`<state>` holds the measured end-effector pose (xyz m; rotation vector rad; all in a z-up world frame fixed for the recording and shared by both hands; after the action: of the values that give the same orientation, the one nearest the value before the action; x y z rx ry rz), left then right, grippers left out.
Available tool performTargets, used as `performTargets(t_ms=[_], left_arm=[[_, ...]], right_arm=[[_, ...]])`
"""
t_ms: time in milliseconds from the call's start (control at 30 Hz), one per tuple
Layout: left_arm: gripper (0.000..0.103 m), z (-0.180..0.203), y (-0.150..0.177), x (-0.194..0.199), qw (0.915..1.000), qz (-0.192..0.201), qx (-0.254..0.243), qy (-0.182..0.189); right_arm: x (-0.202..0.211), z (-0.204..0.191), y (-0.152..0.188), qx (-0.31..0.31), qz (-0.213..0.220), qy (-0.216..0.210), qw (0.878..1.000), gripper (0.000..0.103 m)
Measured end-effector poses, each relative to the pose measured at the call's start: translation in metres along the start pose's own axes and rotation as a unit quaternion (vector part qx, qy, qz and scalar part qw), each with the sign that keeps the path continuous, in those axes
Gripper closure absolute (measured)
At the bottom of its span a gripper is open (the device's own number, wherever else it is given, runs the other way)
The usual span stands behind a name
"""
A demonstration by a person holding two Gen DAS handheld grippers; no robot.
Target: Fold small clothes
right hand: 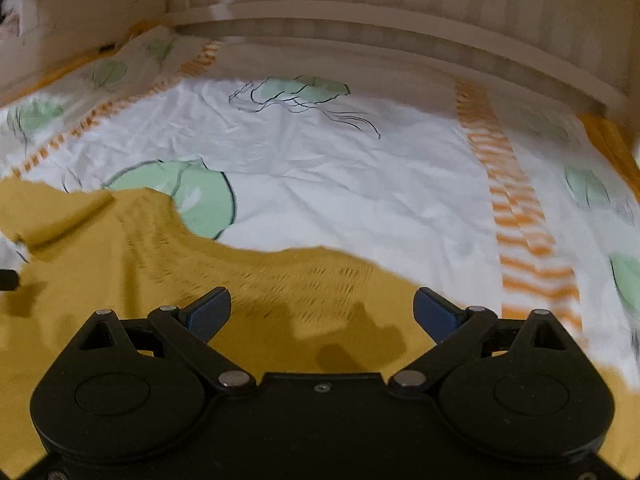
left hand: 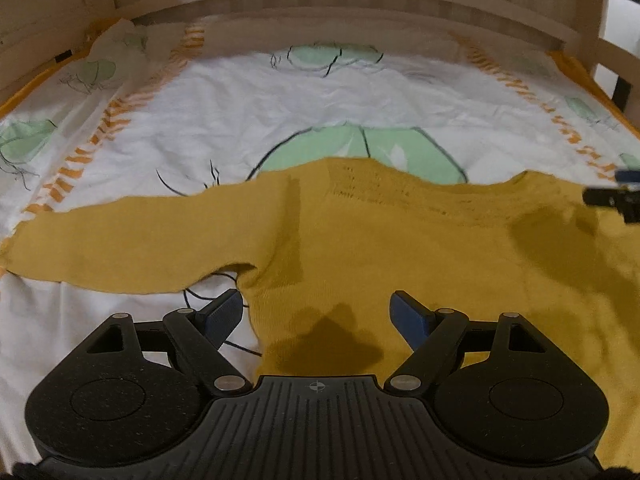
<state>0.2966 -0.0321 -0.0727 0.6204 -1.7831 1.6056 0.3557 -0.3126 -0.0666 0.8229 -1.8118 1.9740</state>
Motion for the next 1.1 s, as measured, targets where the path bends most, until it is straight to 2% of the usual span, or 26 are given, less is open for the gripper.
performTargets(t_ms=[200, 367, 533, 700, 733, 767, 833, 900, 1000, 1033, 1100], left_arm=[[0.023, -0.011, 0.017, -0.027, 0.9990, -0.037, 0.019, 0.012], [0.021, -0.015, 0.024, -0.027, 0.9995, -0.015, 0.014, 0.023], [0.019, -0.017, 0.028, -0.027, 0.9993, 0.000, 0.014, 0.035], [0.019, -0.015, 0.024, -0.030, 0.9993, -0.009, 0.002, 0.037], [0.019, -0.015, 0.024, -0.030, 0.9992, -0.010, 0.000, 0.038], [0.019, -0.016, 0.024, -0.029, 0.9992, -0.011, 0.001, 0.039], [0.020, -0.018, 0.022, -0.027, 0.9990, -0.014, 0.009, 0.041], [0.020, -0.020, 0.019, -0.024, 0.9989, -0.008, 0.016, 0.044], [0.020, -0.021, 0.015, -0.019, 0.9993, 0.015, 0.012, 0.032], [0.020, -0.022, 0.014, -0.019, 0.9994, 0.018, 0.011, 0.026], [0.020, -0.025, 0.014, -0.022, 0.9996, 0.013, 0.013, 0.024]], right_arm=[[-0.049, 0.004, -0.010, 0.084, -0.026, 0.000, 0.996, 0.006], [-0.079, 0.009, -0.013, 0.113, -0.053, -0.008, 0.992, 0.019], [-0.092, 0.015, -0.014, 0.099, -0.074, -0.055, 0.991, 0.027], [-0.095, 0.019, -0.018, 0.076, -0.094, -0.103, 0.987, 0.046], [-0.094, 0.018, -0.018, 0.074, -0.096, -0.109, 0.987, 0.056], [-0.092, 0.017, -0.018, 0.073, -0.096, -0.116, 0.986, 0.073], [-0.090, 0.012, -0.019, 0.085, -0.097, -0.112, 0.985, 0.087], [-0.085, 0.007, -0.020, 0.112, -0.090, -0.090, 0.986, 0.089], [-0.091, 0.017, -0.030, 0.113, -0.073, -0.017, 0.991, 0.089], [-0.095, 0.024, -0.032, 0.095, -0.075, -0.006, 0.993, 0.089], [-0.103, 0.025, -0.031, 0.073, -0.083, -0.017, 0.994, 0.089]])
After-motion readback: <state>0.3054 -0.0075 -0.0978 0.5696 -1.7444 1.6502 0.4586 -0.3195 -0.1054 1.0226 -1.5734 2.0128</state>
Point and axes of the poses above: each gripper's, at about its wrist camera, not at the fingertips, and x roughly against the way its jaws point, z to its right, y to its underside, the point moved 5 cm from there along -x, roughly the way its jaws point, and after that the axes turned 1 degree about -x, right-handed, at the moved point
